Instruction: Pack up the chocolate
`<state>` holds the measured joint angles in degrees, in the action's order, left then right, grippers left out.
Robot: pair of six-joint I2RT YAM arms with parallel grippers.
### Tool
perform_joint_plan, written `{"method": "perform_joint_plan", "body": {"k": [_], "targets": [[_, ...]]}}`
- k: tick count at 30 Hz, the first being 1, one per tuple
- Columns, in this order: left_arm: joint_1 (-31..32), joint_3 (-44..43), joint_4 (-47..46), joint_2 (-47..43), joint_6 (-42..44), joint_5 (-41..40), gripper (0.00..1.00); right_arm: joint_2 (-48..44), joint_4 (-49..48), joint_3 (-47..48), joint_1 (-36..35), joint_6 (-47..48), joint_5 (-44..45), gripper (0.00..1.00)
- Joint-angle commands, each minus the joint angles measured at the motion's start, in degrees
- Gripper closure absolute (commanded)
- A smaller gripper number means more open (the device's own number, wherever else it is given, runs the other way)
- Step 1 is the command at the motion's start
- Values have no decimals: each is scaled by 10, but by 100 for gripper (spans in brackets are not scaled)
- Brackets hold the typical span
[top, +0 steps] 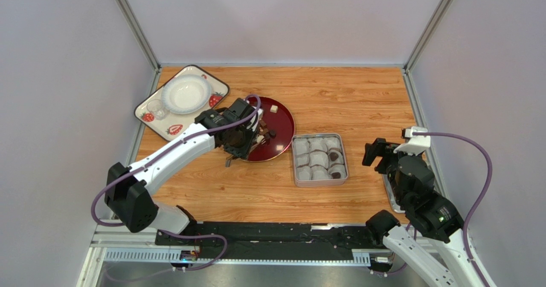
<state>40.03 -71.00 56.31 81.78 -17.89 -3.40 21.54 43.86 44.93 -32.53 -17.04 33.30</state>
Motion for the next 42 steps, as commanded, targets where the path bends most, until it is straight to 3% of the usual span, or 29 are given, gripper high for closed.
{"method": "perform_joint_plan", "body": {"k": [1,9,21,27,42], "targets": [[-1,-41,13,-37,-3,29,65,-2,-24,0,2,9,-4,17],[50,-138,13,-6,6,67,64,-4,-23,0,1,7,-3,17],[152,-315,11,159,28,87,62,-7,-23,0,1,6,-3,17],[167,-367,12,236,34,93,61,-11,-24,0,1,7,-3,17],[168,-433,5,319,48,82,57,-11,-23,-1,1,7,-8,17]]}}
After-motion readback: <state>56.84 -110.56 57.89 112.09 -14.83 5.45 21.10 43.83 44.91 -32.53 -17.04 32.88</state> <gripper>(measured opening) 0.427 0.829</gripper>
